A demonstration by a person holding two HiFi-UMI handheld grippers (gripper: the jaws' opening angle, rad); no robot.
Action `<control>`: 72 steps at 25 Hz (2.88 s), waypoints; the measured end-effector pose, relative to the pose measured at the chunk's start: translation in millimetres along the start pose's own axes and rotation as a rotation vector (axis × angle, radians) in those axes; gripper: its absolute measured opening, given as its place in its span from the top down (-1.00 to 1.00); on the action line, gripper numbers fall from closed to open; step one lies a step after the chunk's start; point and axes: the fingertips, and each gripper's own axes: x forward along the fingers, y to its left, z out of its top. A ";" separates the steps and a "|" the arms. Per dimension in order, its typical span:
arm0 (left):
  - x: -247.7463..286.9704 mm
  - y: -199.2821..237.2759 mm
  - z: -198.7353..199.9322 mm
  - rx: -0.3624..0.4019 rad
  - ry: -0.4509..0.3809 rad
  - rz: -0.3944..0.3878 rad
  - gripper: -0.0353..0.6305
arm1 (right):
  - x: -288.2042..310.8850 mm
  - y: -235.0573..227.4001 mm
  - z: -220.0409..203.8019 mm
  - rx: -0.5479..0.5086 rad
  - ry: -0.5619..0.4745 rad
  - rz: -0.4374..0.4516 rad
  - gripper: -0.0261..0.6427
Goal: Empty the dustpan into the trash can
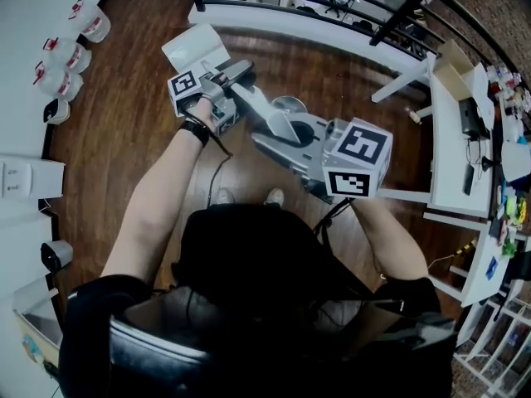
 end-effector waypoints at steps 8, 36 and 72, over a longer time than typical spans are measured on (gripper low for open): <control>-1.8 -27.4 -6.2 -0.015 0.037 -0.159 0.27 | -9.3 4.8 12.8 0.012 -0.045 0.002 0.85; -52.0 -3.5 16.0 0.175 -0.071 -0.173 -0.04 | -16.3 -7.9 8.1 0.041 -0.037 -0.030 0.85; -172.5 -105.7 18.3 1.145 -0.399 0.255 0.88 | 127.8 -107.3 -118.9 0.323 0.199 -0.012 0.85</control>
